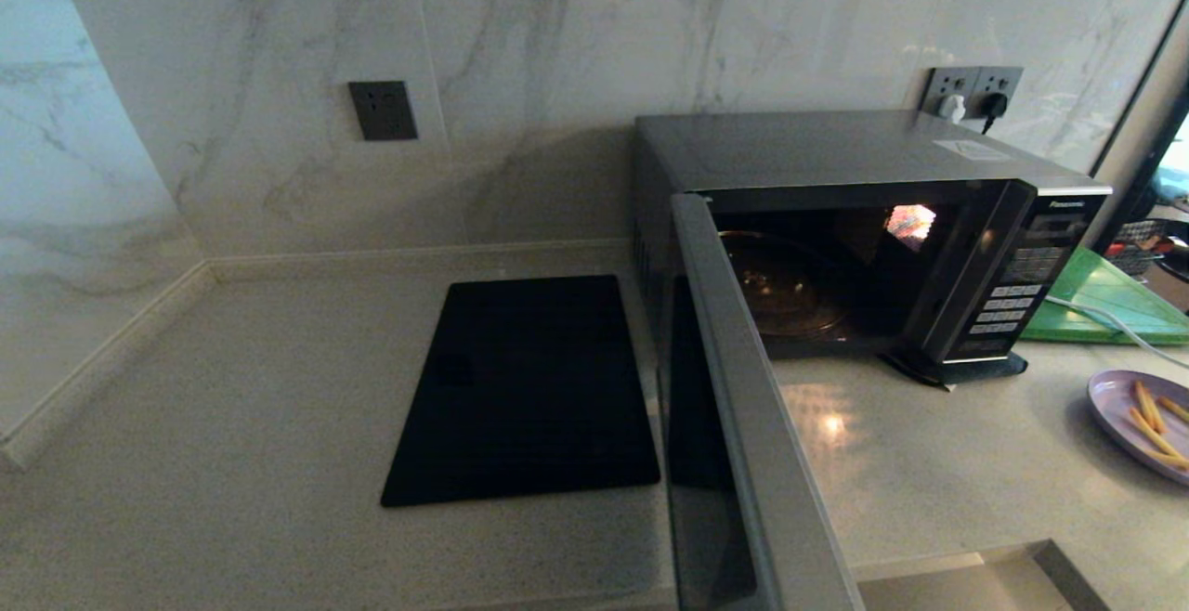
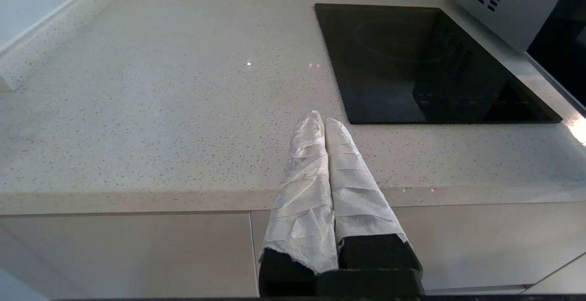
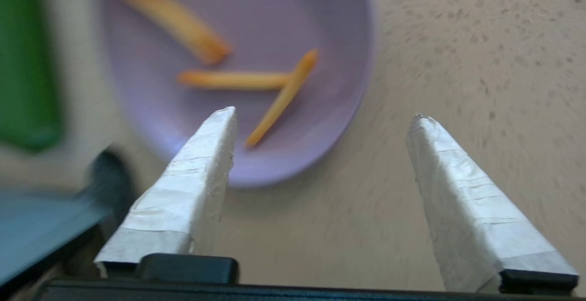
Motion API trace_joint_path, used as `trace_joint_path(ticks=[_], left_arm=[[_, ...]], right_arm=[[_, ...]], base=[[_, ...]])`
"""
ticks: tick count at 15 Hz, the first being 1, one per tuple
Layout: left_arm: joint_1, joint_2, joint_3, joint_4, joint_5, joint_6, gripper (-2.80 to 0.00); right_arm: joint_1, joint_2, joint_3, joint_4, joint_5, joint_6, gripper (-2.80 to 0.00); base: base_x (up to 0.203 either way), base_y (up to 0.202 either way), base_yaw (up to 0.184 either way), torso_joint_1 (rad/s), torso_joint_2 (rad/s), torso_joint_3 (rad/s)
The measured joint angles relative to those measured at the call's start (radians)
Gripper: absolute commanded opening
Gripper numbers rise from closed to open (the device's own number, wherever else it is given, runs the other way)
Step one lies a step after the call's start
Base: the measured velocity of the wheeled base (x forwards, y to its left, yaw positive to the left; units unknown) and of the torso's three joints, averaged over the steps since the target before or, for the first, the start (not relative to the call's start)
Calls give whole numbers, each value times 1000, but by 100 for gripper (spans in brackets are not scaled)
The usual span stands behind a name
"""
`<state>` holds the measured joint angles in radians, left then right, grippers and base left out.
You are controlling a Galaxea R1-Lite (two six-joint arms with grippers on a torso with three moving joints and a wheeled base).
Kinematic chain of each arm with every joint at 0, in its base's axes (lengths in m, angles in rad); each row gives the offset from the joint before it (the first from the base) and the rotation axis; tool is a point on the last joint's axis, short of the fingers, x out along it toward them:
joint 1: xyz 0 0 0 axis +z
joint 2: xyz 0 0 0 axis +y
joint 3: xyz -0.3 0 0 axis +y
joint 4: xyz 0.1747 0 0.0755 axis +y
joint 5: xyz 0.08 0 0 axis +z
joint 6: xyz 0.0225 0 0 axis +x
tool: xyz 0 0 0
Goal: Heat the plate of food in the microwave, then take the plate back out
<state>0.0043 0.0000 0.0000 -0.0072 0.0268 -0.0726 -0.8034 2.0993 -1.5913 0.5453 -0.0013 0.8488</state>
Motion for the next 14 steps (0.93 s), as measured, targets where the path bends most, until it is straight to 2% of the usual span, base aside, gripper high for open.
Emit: trace_joint_path(ticks=[3, 4, 6, 8, 10, 14], left_arm=[[0, 0, 0, 0, 0, -1, -280], [0, 0, 0, 0, 0, 0, -280], [0, 0, 0, 0, 0, -1, -280], [0, 0, 0, 0, 0, 0, -280], [0, 0, 0, 0, 0, -1, -280], [0, 0, 0, 0, 0, 0, -280]], right_arm=[[13, -152, 53, 3, 69, -54, 0], [27, -220, 81, 11, 101, -103, -280], [86, -363, 133, 41, 146, -220, -280], [205, -496, 165, 65, 158, -296, -280], [315, -602, 174, 74, 160, -324, -280], [541, -720, 138, 79, 164, -329, -280]], base=[[0, 0, 0, 0, 0, 0], [0, 0, 0, 0, 0, 0], [0, 0, 0, 0, 0, 0], [0, 0, 0, 0, 0, 0], [0, 0, 0, 0, 0, 0], [0, 0, 0, 0, 0, 0]])
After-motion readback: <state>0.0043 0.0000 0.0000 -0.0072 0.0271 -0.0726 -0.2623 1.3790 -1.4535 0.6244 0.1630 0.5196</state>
